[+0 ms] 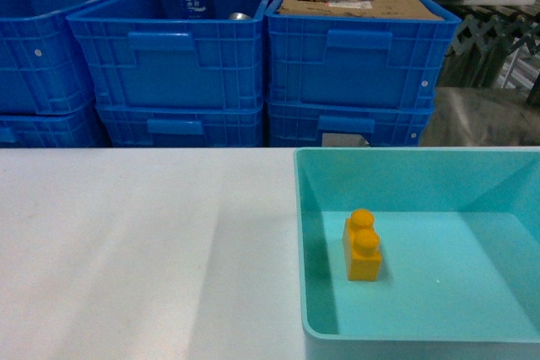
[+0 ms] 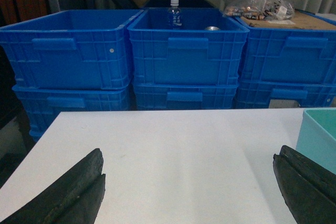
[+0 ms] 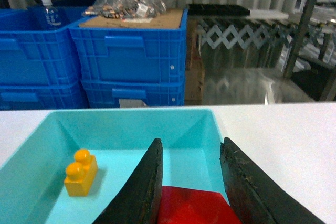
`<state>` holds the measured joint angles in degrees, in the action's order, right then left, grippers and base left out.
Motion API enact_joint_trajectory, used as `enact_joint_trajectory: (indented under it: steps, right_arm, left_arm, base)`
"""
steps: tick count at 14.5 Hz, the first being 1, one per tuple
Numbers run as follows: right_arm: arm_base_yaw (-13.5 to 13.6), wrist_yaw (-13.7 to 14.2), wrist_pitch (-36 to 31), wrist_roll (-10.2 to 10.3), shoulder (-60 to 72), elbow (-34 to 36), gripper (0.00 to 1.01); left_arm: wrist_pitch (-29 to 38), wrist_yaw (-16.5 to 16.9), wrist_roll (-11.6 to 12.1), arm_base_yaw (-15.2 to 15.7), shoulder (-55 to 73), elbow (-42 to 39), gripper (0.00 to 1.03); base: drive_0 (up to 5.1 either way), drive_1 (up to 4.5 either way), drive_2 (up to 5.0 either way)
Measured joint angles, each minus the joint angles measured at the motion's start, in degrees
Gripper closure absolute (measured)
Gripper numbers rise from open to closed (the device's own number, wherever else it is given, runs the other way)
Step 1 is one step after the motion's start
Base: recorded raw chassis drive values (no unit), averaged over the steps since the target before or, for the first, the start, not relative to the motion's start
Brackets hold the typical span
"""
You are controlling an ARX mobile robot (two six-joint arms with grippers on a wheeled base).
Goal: Pick red block from blue box to shelf
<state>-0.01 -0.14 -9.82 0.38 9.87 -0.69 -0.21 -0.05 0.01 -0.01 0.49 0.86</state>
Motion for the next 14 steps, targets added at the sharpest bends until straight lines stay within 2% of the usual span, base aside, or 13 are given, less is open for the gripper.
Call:
enact_joint_trajectory:
  steps: [2, 14]
  right_arm:
    - [0.0, 0.0, 10.3, 0.0, -8.9, 0.0, 0.73]
    - [0.0, 0.1, 10.1, 0.0, -9.6, 0.0, 0.73]
  left_arm:
    - [0.0, -0.1, 0.0, 0.0, 0.0, 0.0, 0.05]
    - [0.0, 0.0, 0.0, 0.0, 0.0, 0.0, 0.05]
  base:
    - [0.0, 0.00, 0.0]
    - [0.0, 0.00, 0.0]
